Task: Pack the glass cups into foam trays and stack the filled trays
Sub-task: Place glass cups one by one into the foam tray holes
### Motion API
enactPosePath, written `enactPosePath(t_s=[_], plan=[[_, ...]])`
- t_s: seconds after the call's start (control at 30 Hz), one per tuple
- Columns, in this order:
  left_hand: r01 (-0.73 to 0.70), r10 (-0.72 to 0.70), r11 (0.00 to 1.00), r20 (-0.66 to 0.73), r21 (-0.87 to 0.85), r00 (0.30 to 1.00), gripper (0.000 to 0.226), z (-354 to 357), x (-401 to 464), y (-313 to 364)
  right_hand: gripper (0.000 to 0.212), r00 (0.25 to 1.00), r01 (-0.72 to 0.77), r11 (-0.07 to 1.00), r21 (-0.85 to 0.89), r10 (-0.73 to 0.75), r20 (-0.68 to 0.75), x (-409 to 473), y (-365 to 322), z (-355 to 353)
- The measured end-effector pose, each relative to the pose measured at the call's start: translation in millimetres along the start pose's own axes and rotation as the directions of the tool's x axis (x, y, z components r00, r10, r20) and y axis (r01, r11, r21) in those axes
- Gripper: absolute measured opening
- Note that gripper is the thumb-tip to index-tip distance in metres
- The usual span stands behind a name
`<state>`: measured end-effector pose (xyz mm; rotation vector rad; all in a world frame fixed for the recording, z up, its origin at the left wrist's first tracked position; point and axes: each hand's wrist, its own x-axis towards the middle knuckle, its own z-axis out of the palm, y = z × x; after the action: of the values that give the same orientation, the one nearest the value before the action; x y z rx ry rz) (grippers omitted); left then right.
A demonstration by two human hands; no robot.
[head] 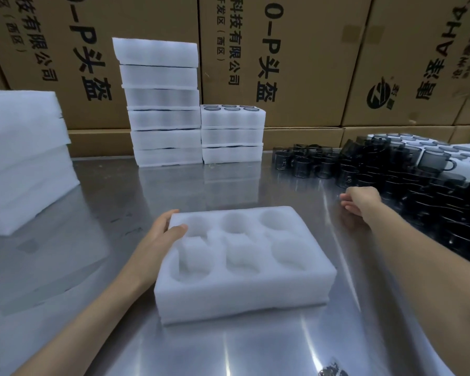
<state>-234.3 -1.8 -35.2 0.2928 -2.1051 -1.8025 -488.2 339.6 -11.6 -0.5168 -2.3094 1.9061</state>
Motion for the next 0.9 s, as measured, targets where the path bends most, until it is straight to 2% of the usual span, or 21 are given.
enactPosePath(t_s=[0.1, 0.27, 0.4, 0.53, 0.63, 0.8, 0.9], plan=[[-0.007, 0.007, 1.0, -0.001, 0.007, 1.0, 0.017, 0.5, -0.5, -0.3, 0.012, 0.999, 0.032, 0.999, -0.041, -0.03, 0.033, -12.0, 1.4, -4.5], [-0.012, 0.012, 1.0, 0.005, 0.002, 1.0, 0.014, 1.9, -5.5, 3.5, 0.022, 0.992, 0.115, 0.985, -0.125, -0.106, 0.075, -42.2, 6.0, -9.7], [-0.029, 0.029, 1.0, 0.011, 0.002, 1.0, 0.015, 2.9, -10.1, 5.4, 0.024, 0.964, 0.248, 0.956, -0.158, -0.227, 0.139, -73.9, 15.3, -12.4], [-0.019, 0.019, 1.0, -0.005, 0.007, 1.0, 0.014, 3.9, -12.2, 6.9, 0.025, 0.893, 0.393, 0.905, -0.165, -0.332, 0.304, -115.1, 22.3, -6.4], [-0.018, 0.019, 1.0, -0.018, 0.025, 1.0, 0.011, 5.3, -14.1, 9.2, 0.026, 0.858, 0.457, 0.885, -0.086, -0.413, 0.306, -145.8, 10.6, 0.9], [-0.024, 0.025, 0.999, -0.028, 0.042, 0.999, 0.01, 6.2, -16.9, 12.7, 0.024, 0.681, 0.651, 0.749, 0.124, -0.649, 0.341, -208.6, -29.9, 18.8], [-0.038, 0.039, 0.999, -0.034, 0.03, 0.999, 0.01, 6.7, -17.6, 13.8, 0.026, 0.607, 0.664, 0.735, 0.138, -0.638, 0.474, -238.4, -41.8, 41.5]])
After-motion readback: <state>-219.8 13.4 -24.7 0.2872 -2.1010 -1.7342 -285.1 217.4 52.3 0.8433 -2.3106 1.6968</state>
